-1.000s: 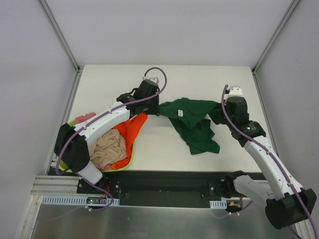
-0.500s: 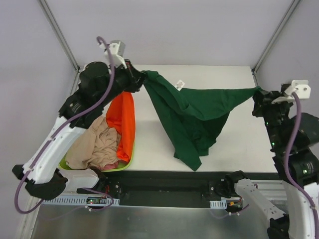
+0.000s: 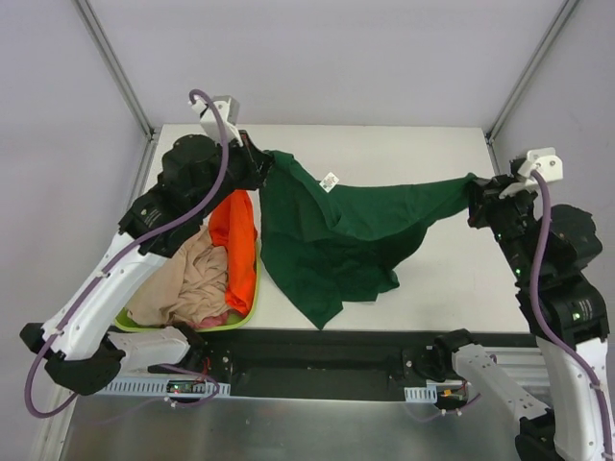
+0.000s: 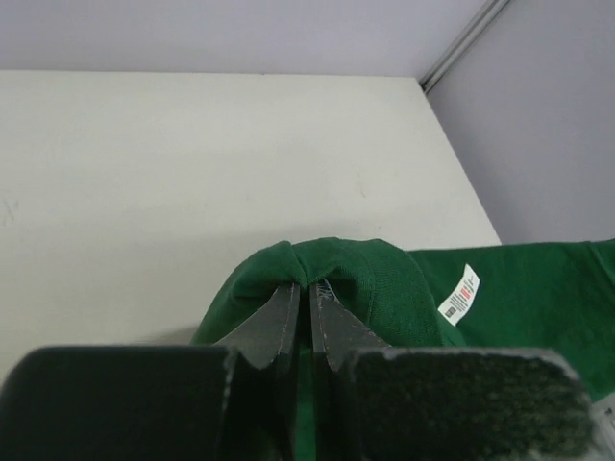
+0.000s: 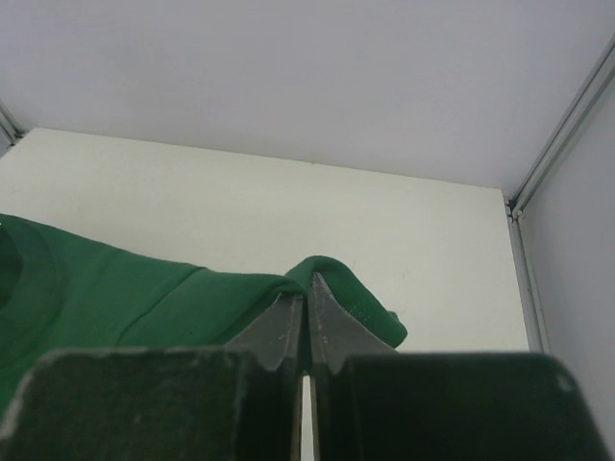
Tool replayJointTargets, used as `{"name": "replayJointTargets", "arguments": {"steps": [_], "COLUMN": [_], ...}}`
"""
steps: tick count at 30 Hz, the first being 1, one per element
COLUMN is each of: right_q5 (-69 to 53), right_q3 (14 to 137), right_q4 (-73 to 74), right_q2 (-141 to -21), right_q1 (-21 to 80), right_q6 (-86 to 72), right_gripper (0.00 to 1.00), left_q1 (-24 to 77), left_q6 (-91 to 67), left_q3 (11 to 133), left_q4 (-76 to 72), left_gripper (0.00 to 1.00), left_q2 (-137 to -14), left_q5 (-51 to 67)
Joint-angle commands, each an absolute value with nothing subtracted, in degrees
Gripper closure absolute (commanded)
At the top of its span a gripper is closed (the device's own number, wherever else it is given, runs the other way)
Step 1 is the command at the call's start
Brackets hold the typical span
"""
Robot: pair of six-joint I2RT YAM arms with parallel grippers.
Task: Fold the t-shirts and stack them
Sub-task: Flatten out the tshirt
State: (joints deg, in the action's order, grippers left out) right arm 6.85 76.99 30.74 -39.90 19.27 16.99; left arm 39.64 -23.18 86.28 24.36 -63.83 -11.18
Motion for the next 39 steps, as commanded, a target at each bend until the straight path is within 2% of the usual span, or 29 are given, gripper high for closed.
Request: {"name": "replayJointTargets", "arguments": {"steps": [1, 4, 8, 11, 13, 15, 18, 21, 24, 25, 27, 28, 36, 39], "right_q5": [10.19, 13.87, 11.44, 3.19, -3.30, -6.76, -6.42, -6.59, -4.84, -4.22, -3.95, -4.13, -3.52, -2.38], "right_q3": [77.17, 78.13, 86.28, 101.11, 116.20, 125.90, 127.01, 117.64, 101.91, 97.34, 90.21, 86.87, 71.03, 66.63], "right_q4": [27.95, 25.59, 22.16, 16.02, 16.25, 15.30, 12.13, 11.43, 7.66, 7.04, 7.03, 7.12, 9.67, 10.19], "right_q2": [-43.93, -49.20, -61.49, -70.63, -77.40, -81.19, -80.86, -75.42, -66.38, -63.66, -58.91, -56.71, -49.05, -46.85], "right_q1": [19.07, 18.20, 13.02, 10.11, 9.67, 9.75, 9.67, 9.67, 9.67, 9.67, 9.67, 9.67, 9.67, 9.67], "right_q6": [19.24, 22.75, 23.38, 21.81, 20.05, 18.81, 17.58, 17.58, 17.40, 17.14, 16.44, 16.00, 12.75, 12.40], "right_gripper": [1.00, 1.00, 1.00, 1.00, 1.00, 1.00, 1.00, 1.00, 1.00, 1.00, 1.00, 0.99, 1.00, 1.00], "left_q1": [39.11, 36.93, 27.71, 26.28, 26.19, 26.19, 26.19, 26.19, 26.19, 26.19, 26.28, 26.19, 26.28, 26.19], "left_q6": [-21.53, -21.36, -24.34, -23.13, -21.54, -21.10, -20.92, -21.70, -22.76, -22.94, -23.46, -23.47, -23.46, -25.22], "left_q3": [86.83, 88.67, 95.17, 100.97, 106.06, 108.97, 108.73, 104.16, 96.35, 93.63, 88.79, 87.12, 84.03, 79.73], "left_q4": [21.01, 20.39, 20.48, 20.22, 20.30, 20.21, 20.21, 20.13, 20.13, 20.13, 20.13, 20.21, 20.13, 20.13], "left_gripper": [1.00, 1.00, 1.00, 1.00, 1.00, 1.00, 1.00, 1.00, 0.89, 0.76, 0.09, 0.01, 0.01, 0.01], "left_q2": [-66.78, -71.96, -80.49, -83.23, -84.20, -83.94, -81.83, -78.85, -76.30, -75.42, -72.79, -71.73, -63.20, -58.46], "left_q5": [-14.93, -15.47, -5.13, -3.87, -3.43, -3.34, -3.69, -2.46, 2.87, 5.08, 8.25, 9.22, 8.35, 3.01]}}
